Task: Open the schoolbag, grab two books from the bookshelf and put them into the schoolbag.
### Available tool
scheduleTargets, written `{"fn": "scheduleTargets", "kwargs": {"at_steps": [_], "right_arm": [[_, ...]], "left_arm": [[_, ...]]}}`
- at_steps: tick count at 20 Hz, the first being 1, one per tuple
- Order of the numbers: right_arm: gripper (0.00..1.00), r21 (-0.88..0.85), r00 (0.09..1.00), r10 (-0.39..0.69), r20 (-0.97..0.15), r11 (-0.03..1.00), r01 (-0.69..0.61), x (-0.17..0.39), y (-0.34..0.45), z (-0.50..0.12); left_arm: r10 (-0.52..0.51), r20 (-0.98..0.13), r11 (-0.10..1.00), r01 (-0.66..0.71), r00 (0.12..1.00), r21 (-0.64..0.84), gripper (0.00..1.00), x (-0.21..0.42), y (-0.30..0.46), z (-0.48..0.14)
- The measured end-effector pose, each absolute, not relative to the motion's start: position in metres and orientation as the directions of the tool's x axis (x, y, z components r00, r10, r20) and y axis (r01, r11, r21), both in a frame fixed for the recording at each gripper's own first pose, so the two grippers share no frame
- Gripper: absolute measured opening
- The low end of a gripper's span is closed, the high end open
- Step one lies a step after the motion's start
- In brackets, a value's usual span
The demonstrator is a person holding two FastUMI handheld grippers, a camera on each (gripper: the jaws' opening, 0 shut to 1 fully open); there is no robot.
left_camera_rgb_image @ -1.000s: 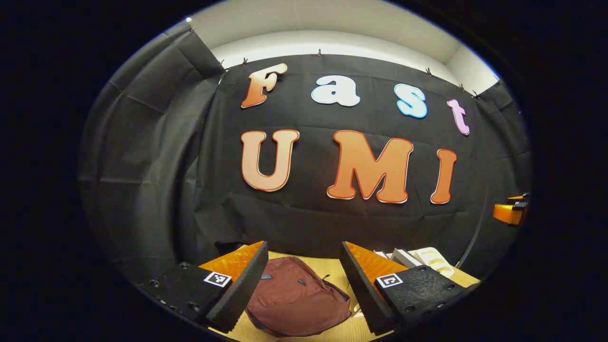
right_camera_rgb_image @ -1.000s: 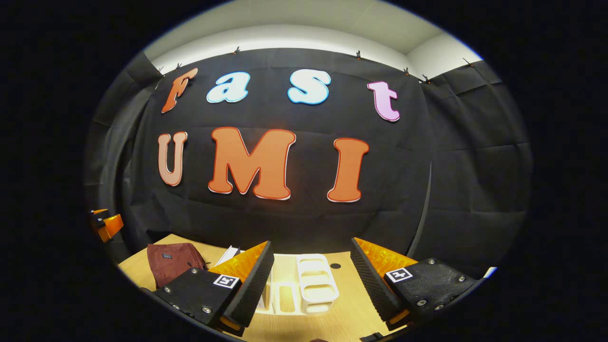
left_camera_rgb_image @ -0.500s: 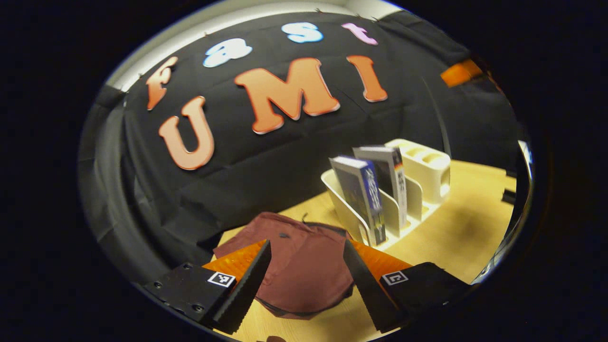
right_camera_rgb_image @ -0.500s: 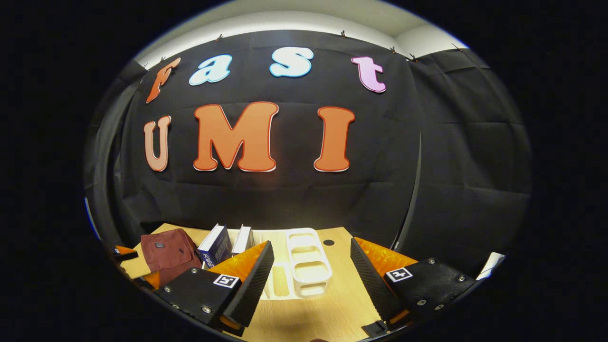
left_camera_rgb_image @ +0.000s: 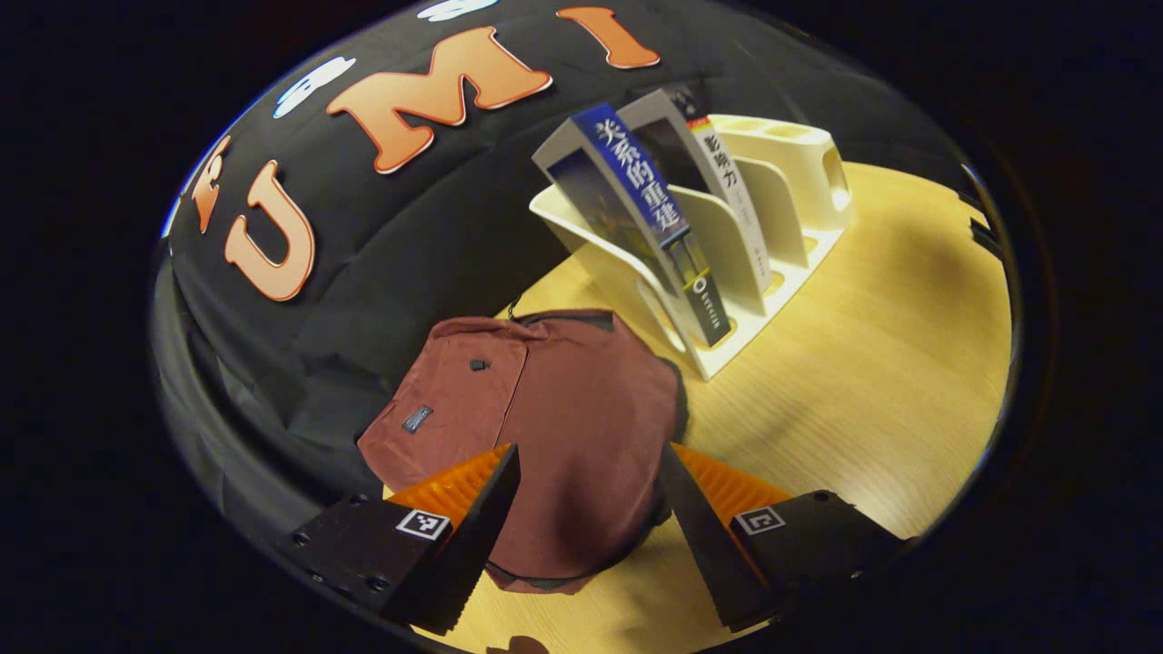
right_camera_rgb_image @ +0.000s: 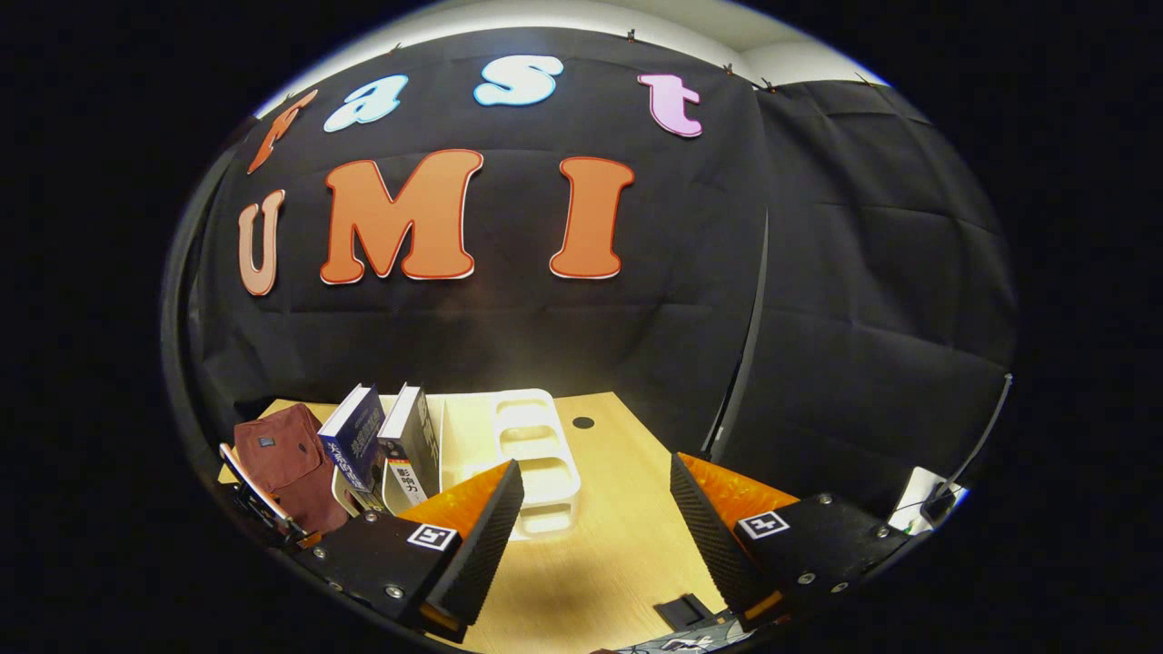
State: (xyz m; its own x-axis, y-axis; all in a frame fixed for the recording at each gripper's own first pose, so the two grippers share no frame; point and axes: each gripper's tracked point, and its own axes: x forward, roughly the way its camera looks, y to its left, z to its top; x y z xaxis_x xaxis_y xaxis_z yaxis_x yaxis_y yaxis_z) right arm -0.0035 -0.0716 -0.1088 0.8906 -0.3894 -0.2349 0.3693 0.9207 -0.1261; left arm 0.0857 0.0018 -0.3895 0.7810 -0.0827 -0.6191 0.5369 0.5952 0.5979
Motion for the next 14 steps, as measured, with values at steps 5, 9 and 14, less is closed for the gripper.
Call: {"fn": "scheduleTargets", "kwargs": {"at_steps": [5,9,14], "right_arm": [[0.96,-0.107,0.880,-0.396,-0.262,0.918,0.381,-0.003,-0.073,-0.116],[0.96,-0.103,0.878,-0.386,-0.283,0.922,0.373,-0.002,-0.071,-0.123],[0.96,-0.105,0.873,-0.378,-0.309,0.926,0.363,0.000,-0.068,-0.132]], "left_arm": [[-0.029,-0.662,0.524,0.576,0.749,0.628,0.98,0.091,0.003,-0.416],[0.030,-0.698,0.518,0.586,0.716,0.623,0.98,0.090,0.013,-0.434],[0.000,-0.682,0.494,0.593,0.731,0.636,0.78,0.093,0.012,-0.408]]}}
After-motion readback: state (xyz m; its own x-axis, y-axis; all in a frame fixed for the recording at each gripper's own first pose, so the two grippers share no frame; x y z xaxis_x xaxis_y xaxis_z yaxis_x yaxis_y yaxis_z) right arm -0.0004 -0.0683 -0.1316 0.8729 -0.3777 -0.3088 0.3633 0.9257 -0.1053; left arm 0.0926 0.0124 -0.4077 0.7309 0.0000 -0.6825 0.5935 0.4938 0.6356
